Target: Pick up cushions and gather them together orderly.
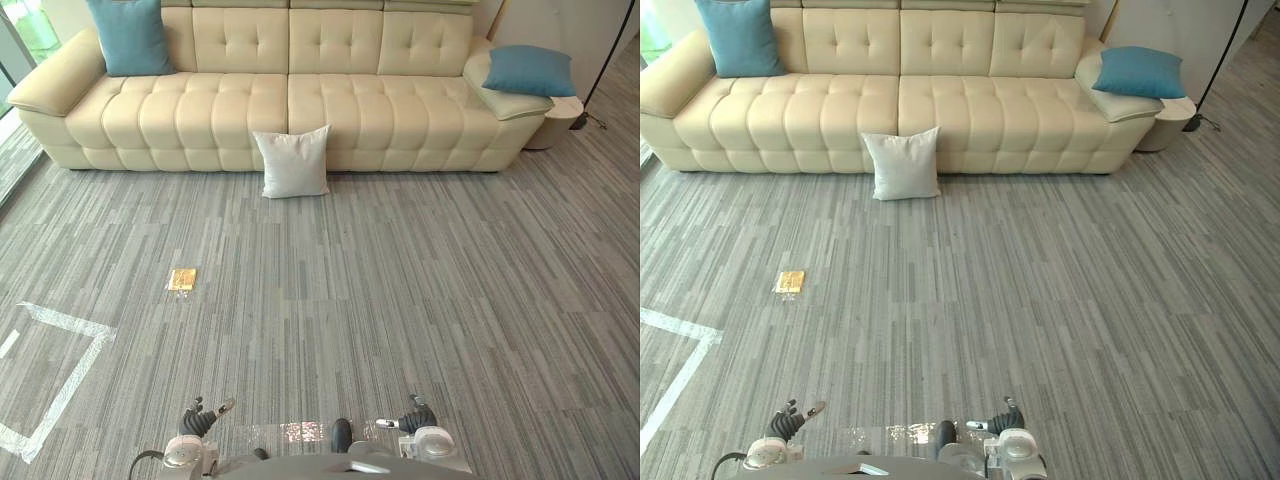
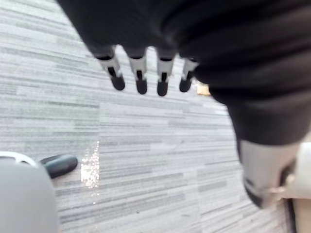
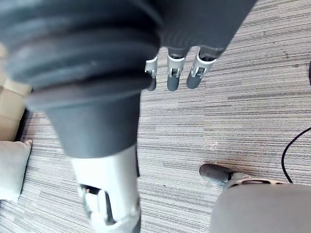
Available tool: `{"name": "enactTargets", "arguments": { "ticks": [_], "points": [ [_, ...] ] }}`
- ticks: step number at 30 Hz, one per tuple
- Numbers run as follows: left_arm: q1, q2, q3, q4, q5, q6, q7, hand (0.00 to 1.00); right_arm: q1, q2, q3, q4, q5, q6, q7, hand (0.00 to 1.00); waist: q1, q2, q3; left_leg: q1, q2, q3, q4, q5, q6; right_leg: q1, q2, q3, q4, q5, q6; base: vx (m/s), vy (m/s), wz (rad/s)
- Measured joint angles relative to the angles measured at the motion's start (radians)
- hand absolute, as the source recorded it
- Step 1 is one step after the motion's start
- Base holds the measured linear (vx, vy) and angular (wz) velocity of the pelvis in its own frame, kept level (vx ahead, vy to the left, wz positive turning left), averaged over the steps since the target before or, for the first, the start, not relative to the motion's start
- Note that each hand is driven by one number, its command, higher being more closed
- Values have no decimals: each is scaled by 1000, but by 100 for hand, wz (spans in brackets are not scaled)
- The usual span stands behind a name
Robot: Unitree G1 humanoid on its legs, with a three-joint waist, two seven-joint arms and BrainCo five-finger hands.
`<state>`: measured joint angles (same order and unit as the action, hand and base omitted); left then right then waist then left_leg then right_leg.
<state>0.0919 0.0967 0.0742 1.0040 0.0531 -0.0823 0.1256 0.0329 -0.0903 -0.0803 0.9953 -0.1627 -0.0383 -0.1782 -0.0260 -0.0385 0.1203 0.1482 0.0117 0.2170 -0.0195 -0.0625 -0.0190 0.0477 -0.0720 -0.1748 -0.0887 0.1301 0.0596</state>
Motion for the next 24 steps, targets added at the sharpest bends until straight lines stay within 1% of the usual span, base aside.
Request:
{"name": "enactTargets", "arguments": {
  "ticks": [6, 8, 11, 14, 16, 24],
  "points": [
    [-1, 1, -6, 1, 0, 0, -3, 0, 0, -1, 1, 1, 5, -2, 7, 0, 0, 0, 0, 0, 0, -2, -1, 0, 0, 1, 0, -2, 0, -2, 1, 0, 0, 0],
    [-4, 0, -8, 5, 0, 0, -6, 0, 0, -1, 1, 2, 21, -2, 25, 0, 0, 0, 0, 0, 0, -3, -2, 0, 0, 1, 0, -3, 0, -3, 1, 0, 0, 0],
    [-7, 1, -20, 9, 0, 0, -8, 0, 0, -1, 1, 2, 21, -3, 26, 0, 0, 0, 0, 1, -1, -7, -2, 0, 0, 3, -1, -6, 0, -4, 2, 0, 0, 3],
    [-9, 0, -39, 9, 0, 0, -12, 0, 2, -1, 0, 4, 46, -3, 26, 0, -3, -1, 0, 1, -4, -20, -1, 0, 1, 9, -5, -18, 0, -7, 6, -2, 0, 12],
    [-10, -2, -42, 9, -2, 0, -23, 0, 2, -1, 0, 4, 50, -3, 26, 0, -3, -1, 0, 1, -5, -26, -1, 0, 1, 13, -7, -25, 0, -9, 8, -16, -2, 11],
    [-11, 0, -55, 10, -3, 0, -24, 0, 3, 0, -2, 7, 56, -3, 26, 0, -2, -4, 0, 10, -8, -26, -2, -1, 2, 22, -9, -25, 0, -10, 10, -19, -5, 0]
  ]
}}
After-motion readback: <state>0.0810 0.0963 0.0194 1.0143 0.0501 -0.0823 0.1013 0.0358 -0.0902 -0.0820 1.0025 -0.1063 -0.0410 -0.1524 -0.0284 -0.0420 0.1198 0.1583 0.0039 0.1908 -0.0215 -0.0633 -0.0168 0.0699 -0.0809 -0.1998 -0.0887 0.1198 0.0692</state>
